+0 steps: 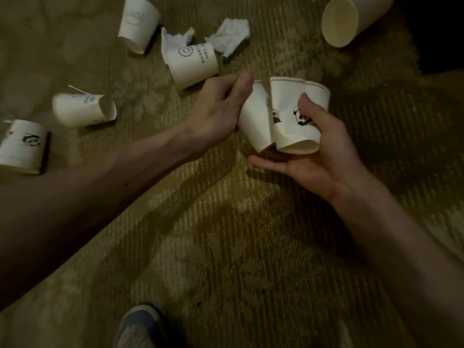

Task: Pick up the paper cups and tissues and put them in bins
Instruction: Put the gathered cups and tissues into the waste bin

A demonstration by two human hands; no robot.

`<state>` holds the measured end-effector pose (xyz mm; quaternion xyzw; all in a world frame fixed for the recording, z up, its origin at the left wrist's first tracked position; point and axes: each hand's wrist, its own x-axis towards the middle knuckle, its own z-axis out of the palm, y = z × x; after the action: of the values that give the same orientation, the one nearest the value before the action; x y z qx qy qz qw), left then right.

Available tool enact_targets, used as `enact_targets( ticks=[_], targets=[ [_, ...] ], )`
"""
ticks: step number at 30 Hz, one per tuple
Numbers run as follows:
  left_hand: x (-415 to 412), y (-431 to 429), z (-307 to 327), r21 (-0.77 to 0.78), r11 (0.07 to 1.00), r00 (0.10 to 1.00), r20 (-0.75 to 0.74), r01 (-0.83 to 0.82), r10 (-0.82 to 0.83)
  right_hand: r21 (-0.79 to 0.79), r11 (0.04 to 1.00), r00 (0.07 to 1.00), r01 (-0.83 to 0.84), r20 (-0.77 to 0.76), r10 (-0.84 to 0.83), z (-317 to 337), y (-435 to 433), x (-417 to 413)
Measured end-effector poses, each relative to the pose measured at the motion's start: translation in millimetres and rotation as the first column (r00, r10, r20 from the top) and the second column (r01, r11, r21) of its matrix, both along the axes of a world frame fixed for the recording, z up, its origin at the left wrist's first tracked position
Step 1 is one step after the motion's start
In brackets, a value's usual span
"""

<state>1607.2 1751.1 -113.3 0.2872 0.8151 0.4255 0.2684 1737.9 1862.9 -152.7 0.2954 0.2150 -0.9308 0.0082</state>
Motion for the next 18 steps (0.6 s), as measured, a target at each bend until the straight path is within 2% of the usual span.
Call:
enact_targets(
  ticks=[9, 13, 15, 18],
  targets=[
    [-20, -24, -3, 0.023, 0.985, 0.985, -0.021, -0.168, 0.169, 0.026, 0.998, 0.998, -0.049, -0.041, 0.05, 0, -29, -25],
    [-44, -29, -4, 0.002, 0.911, 0.911, -0.04, -0.411, 0.411, 0.007, 1.0, 1.0, -0.009, -0.023, 0.009, 0, -32, -29],
    [-59, -31, -4, -0.038, 0.866, 0.867, -0.032, -0.498, 0.497, 0.001, 1.0, 1.0, 0.004, -0.001, -0.004, -1, -32, -28],
    [-72, -35, -6, -0.154, 0.866, 0.872, 0.044, -0.476, 0.488, -0.002, 1.0, 0.999, 0.017, 0.027, -0.017, 0, -31, -27]
  ],
)
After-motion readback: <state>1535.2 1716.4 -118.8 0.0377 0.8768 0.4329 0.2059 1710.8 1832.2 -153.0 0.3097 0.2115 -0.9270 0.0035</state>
